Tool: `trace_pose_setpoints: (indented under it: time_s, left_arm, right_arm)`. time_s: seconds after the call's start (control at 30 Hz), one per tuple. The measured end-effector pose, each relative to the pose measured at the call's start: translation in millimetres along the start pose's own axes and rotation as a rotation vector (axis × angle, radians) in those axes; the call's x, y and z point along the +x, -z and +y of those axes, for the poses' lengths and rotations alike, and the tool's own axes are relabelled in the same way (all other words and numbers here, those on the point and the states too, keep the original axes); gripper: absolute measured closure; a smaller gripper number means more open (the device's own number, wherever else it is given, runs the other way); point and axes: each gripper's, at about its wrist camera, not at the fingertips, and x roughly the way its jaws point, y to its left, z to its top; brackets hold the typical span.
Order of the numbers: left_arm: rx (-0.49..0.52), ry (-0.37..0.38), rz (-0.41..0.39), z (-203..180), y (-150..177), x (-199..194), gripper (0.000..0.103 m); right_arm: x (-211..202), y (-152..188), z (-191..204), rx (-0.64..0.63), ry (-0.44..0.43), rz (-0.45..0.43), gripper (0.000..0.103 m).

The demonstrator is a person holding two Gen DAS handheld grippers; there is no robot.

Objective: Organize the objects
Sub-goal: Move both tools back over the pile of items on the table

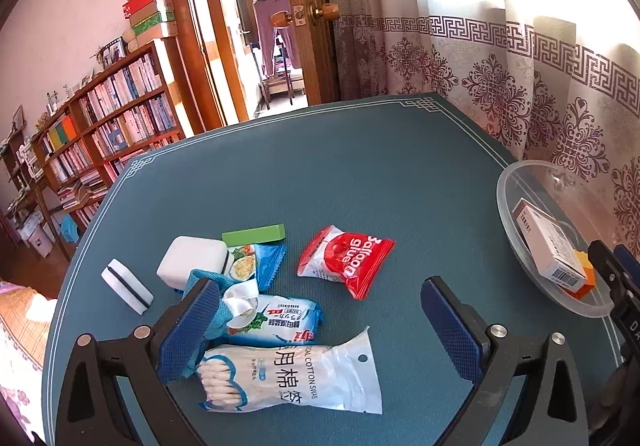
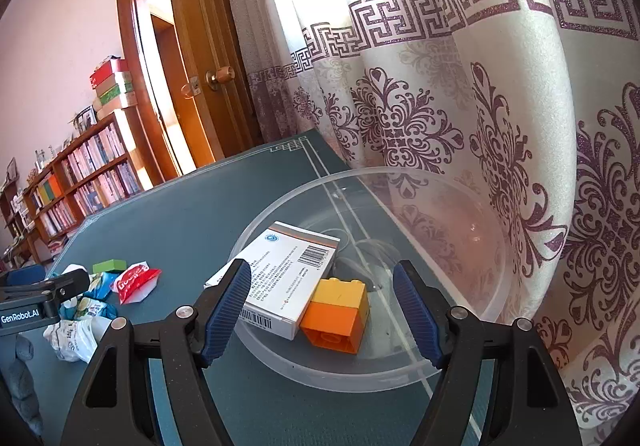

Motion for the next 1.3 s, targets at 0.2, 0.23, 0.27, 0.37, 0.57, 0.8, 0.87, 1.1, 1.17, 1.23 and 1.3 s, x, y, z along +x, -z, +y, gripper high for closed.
trace_pose_setpoints:
  time_s: [0.2, 0.23, 0.27, 0.37, 0.57, 0.8, 0.87, 1.1, 1.17, 1.23, 1.3]
  left_arm:
    - [-0.041, 0.002, 0.008, 24, 9, -1, 0.0]
    - [-0.05, 0.003, 0.009, 29, 11, -1, 0.0]
    - [-0.06, 0.003, 0.009, 35, 12, -2, 0.0]
    - [-0.087, -0.006, 0.011, 54, 18, -3, 0.0]
    - [-0.145, -0.032, 0.039, 90, 36, 2, 0.0]
    - [-0.187, -0.047, 0.054, 118, 53, 8, 0.0]
    - [-0.195, -0.039, 0.057, 125, 56, 9, 0.0]
    - [-0.235, -0.045, 0.077, 143, 66, 16, 0.0]
    - [-0.246, -0.047, 0.078, 148, 68, 16, 0.0]
    - [-0.252, -0.048, 0.079, 151, 69, 15, 0.0]
    - [-0.252, -0.05, 0.077, 155, 71, 15, 0.0]
  right_arm:
    - [1, -1, 6, -0.032, 0.032, 0.003, 0.028]
    - [2, -1, 7, -0.038, 0.039, 0.003, 0.028]
    - [1, -1, 8, -0.044, 0.047, 0.001, 0.028]
    - [0, -1, 10, -0.055, 0.076, -0.006, 0.028]
    - [-5, -1, 19, -0.097, 0.151, -0.033, 0.028]
    - [-30, 1, 47, -0.158, 0.192, -0.096, 0.028]
    - [-39, 0, 59, -0.164, 0.157, -0.102, 0.028]
    - [-43, 10, 106, -0.135, -0.11, 0.035, 0.026]
    - [-39, 17, 120, -0.126, -0.202, 0.104, 0.026]
    - [-35, 26, 135, -0.126, -0.281, 0.166, 0.026]
    - [-29, 33, 148, -0.121, -0.364, 0.235, 0.026]
